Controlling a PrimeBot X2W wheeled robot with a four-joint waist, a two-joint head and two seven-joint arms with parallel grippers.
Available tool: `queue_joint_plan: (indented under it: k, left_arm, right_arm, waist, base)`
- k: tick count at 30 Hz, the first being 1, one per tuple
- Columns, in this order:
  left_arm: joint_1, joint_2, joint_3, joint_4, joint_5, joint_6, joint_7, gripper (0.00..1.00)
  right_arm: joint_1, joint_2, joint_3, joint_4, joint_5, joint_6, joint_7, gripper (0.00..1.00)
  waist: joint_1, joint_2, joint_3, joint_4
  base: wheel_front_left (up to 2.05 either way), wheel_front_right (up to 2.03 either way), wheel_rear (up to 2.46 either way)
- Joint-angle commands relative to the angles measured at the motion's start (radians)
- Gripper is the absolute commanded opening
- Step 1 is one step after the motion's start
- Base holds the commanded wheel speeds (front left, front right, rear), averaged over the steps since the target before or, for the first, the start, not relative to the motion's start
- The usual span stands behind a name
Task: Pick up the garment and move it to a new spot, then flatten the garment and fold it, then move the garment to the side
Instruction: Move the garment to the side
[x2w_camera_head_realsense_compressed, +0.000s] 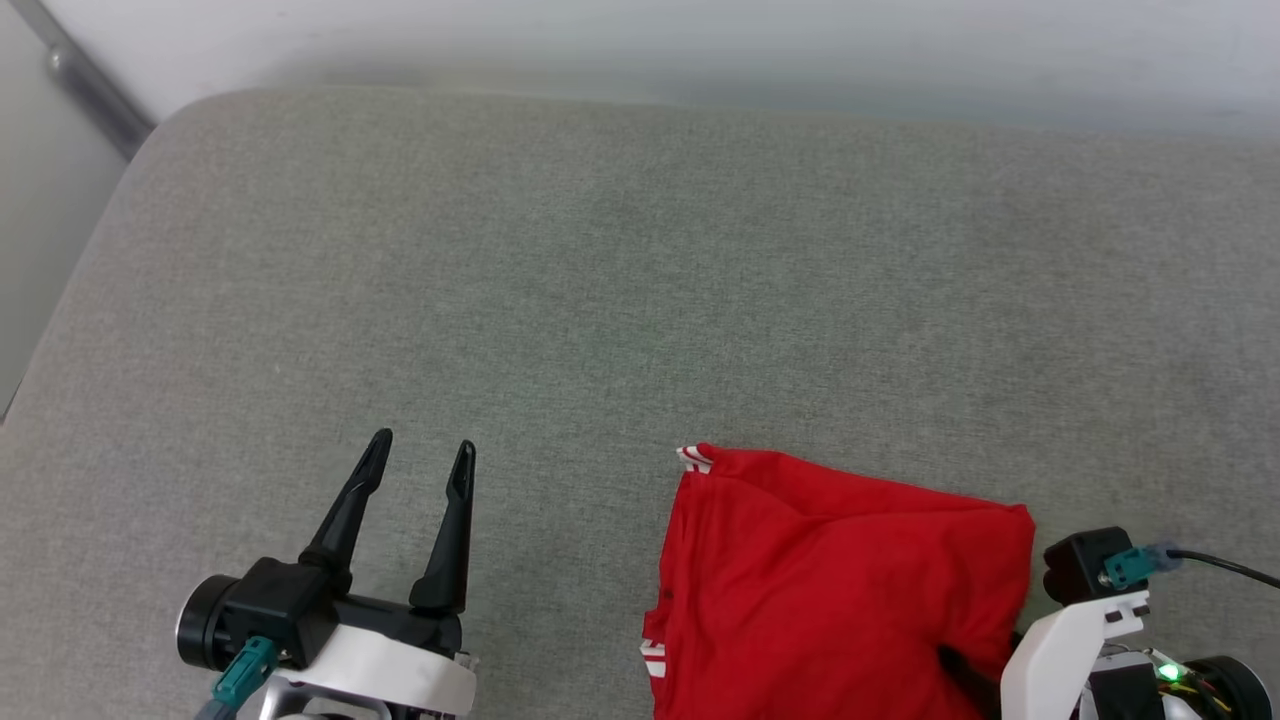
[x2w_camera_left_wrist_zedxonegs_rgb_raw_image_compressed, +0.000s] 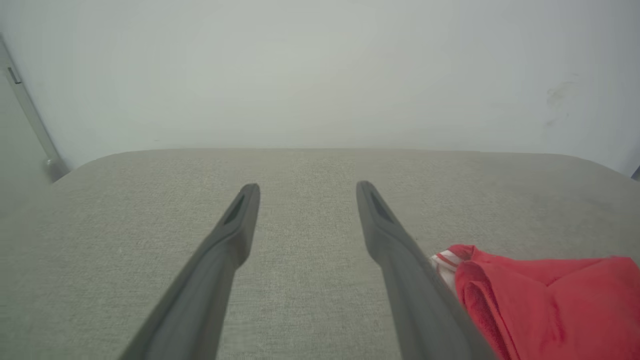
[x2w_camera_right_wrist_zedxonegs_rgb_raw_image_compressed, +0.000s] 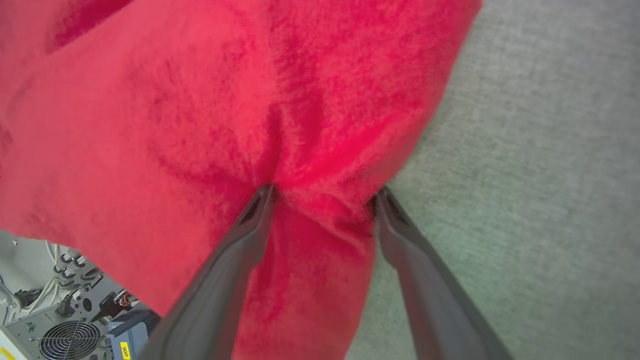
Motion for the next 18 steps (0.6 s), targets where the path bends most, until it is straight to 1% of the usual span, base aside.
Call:
queue_joint_plan:
  k: [1, 7, 8, 9, 10, 14, 18]
  left_arm:
    - [-0.013, 0.0, -0.002, 0.002, -0.001, -0.002, -0.005, 1.0]
    - [-0.026, -0.007, -0.001, -0.005, 0.009, -0.002, -0.005, 1.0]
    - [-0.026, -0.007, -0.003, -0.004, 0.01, -0.002, -0.005, 1.0]
    - [-0.026, -0.006, -0.006, -0.003, 0.009, -0.002, -0.005, 1.0]
    - [-0.026, -0.004, -0.009, -0.001, 0.009, -0.002, -0.005, 1.0]
    - [-0.011, 0.002, -0.025, 0.014, 0.01, -0.002, -0.005, 1.0]
    - [0.006, 0.01, -0.051, 0.025, 0.008, -0.002, -0.005, 1.0]
  right_arm:
    - [-0.008, 0.004, 0.012, 0.02, -0.007, 0.0, 0.002, 1.0]
    - [-0.006, 0.004, 0.078, 0.123, -0.03, 0.0, 0.003, 1.0]
    - [-0.009, 0.005, 0.087, 0.137, -0.031, 0.0, -0.003, 0.61]
    - [-0.015, 0.001, 0.096, 0.148, -0.036, 0.001, -0.008, 0.27]
    - [-0.021, -0.007, 0.108, 0.155, -0.043, 0.001, -0.016, 0.0]
    - [-0.066, -0.052, 0.131, 0.157, -0.065, -0.001, -0.06, 0.0]
    - [-0.138, -0.117, 0.185, 0.117, -0.106, -0.001, -0.088, 0.0]
  waist:
    - [0.0, 0.0, 0.008, 0.009]
    - [0.0, 0.0, 0.018, 0.02]
    - [0.0, 0.0, 0.017, 0.019]
    - [0.0, 0.0, 0.016, 0.019]
    - [0.0, 0.0, 0.014, 0.018]
    - [0.0, 0.0, -0.001, 0.0]
    - [0.0, 0.0, -0.018, -0.051]
  base:
    - [0.0, 0.0, 0.0]
    - [0.0, 0.0, 0.0]
    - [0.0, 0.0, 0.0]
    - [0.0, 0.0, 0.0]
    - [0.0, 0.0, 0.0]
    - [0.0, 0.0, 0.0]
    - [0.0, 0.0, 0.0]
